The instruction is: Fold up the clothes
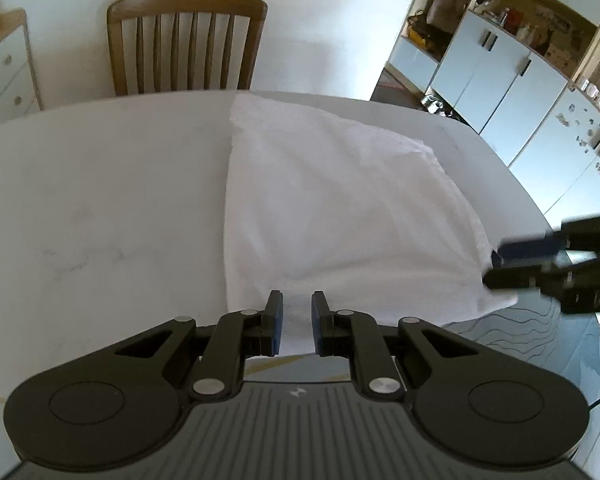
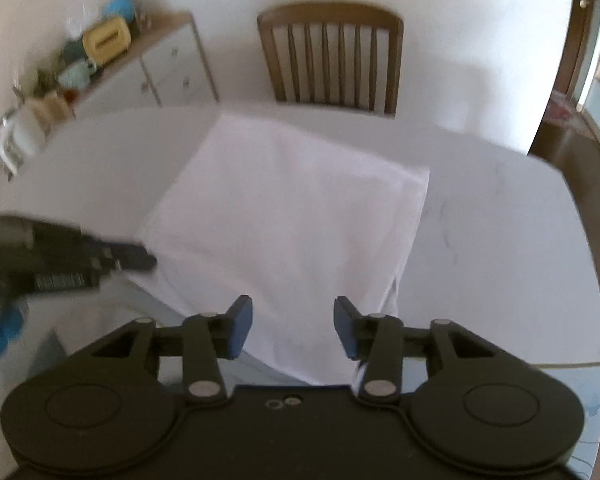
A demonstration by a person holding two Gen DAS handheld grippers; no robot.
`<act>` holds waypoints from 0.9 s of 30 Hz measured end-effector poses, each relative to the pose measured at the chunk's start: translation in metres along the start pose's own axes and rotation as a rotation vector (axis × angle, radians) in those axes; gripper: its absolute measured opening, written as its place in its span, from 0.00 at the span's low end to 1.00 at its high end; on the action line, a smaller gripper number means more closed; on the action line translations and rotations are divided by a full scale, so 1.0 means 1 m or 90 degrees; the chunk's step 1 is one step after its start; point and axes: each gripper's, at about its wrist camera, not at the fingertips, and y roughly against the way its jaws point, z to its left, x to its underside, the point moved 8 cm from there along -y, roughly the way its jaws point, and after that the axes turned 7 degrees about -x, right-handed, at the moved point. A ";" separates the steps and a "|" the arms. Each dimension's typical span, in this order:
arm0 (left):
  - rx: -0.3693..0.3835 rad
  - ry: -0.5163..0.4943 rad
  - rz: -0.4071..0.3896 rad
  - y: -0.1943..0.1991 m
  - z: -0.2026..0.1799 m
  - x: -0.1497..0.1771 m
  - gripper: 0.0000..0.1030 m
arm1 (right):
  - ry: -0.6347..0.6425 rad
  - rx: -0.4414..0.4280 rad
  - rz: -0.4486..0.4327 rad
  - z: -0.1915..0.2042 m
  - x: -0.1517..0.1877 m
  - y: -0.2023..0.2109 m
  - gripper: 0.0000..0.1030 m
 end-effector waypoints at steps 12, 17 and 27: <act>-0.053 0.046 -0.055 0.061 -0.028 0.015 0.82 | -0.014 0.014 -0.117 0.020 0.018 0.048 1.00; -0.084 0.042 -0.060 0.083 -0.041 0.028 0.82 | -0.023 0.020 -0.153 0.018 0.037 0.073 1.00; -0.115 0.046 -0.047 0.113 -0.064 0.062 0.82 | -0.040 0.047 -0.148 0.009 0.074 0.105 1.00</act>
